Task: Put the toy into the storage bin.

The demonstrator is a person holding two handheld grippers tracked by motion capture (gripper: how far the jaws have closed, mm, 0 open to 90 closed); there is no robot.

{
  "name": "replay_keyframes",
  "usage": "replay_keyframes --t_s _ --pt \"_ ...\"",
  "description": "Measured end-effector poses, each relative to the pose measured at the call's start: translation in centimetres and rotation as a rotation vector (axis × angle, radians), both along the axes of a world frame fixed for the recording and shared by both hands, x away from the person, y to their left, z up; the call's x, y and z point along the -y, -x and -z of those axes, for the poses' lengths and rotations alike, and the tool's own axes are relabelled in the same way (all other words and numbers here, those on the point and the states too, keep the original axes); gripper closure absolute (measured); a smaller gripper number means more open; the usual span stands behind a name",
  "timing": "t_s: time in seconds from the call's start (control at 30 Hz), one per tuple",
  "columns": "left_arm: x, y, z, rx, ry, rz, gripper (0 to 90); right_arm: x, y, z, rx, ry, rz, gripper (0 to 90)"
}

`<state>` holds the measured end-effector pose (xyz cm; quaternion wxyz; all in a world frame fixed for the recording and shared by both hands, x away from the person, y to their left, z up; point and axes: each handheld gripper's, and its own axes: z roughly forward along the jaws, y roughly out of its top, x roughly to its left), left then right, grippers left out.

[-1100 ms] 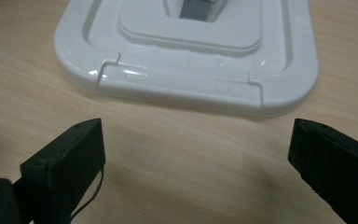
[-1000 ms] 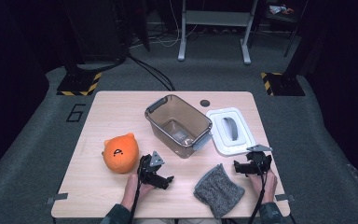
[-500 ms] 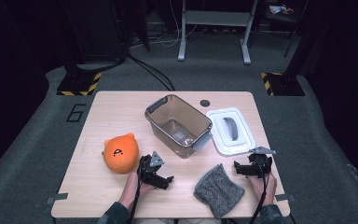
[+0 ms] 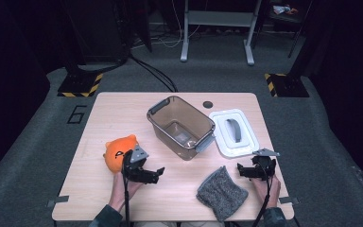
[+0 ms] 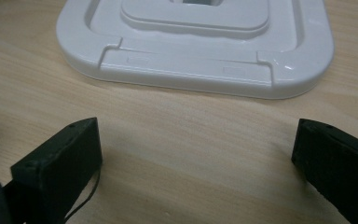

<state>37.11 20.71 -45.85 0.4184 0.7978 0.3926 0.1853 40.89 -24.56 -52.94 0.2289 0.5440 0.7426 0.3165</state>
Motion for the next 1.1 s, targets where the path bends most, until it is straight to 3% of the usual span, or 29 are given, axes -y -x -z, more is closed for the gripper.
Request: replay_keyframes --t_s 0.17,0.2,0.23,0.3,0.33,0.37,0.43,0.47,0.57,0.67,0.83,1.03,1.1 --pt "-2.5 0.1 -2.2 0.030 -0.002 -0.105 4.0 0.0 0.0 0.0 -0.001 0.000 0.003 0.6" --pt "-2.5 0.1 -2.2 0.030 -0.002 -0.105 4.4 0.0 0.0 0.0 0.000 0.000 0.001 0.6" --pt "-3.6 0.0 -2.5 0.037 -0.005 -0.155 4.5 0.0 0.0 0.0 0.000 0.000 0.000 0.6" --pt "-4.6 -0.1 -2.6 0.040 -0.007 -0.202 5.0 0.0 0.0 0.0 -0.001 0.000 0.002 0.6" --pt "-4.6 -0.1 -2.6 0.040 -0.007 -0.202 5.0 0.0 0.0 0.0 -0.001 0.000 0.002 0.6" --pt "-5.6 -0.2 -2.6 0.045 -0.017 -0.243 5.3 0.0 0.0 0.0 0.001 -0.001 0.000 0.6" --pt "-6.1 -0.3 -2.6 0.034 -0.023 -0.255 5.5 0.0 0.0 0.0 0.000 -0.001 0.000 0.6" --pt "-7.0 -0.4 -2.5 0.029 -0.026 -0.295 5.7 0.0 0.0 0.0 0.000 -0.001 0.001 0.6" --pt "-8.2 -0.9 -2.1 -0.006 -0.028 -0.341 5.8 0.0 0.0 0.0 -0.001 -0.001 0.000 0.6" --pt "-8.9 -1.4 -1.3 -0.047 -0.021 -0.356 6.5 0.0 0.0 0.0 0.000 -0.001 0.001 0.6" --pt "-9.2 -1.8 0.0 -0.107 0.028 -0.344 8.4 0.0 0.0 0.0 0.000 -0.001 0.001 0.6" --pt "-9.2 -1.8 0.8 -0.150 0.038 -0.363 19.8 0.0 0.0 0.0 0.000 -0.001 0.000 0.6" --pt "-9.3 -1.8 0.9 -0.159 0.020 -0.354 24.9 0.0 0.0 0.0 0.000 -0.002 0.001 0.6"
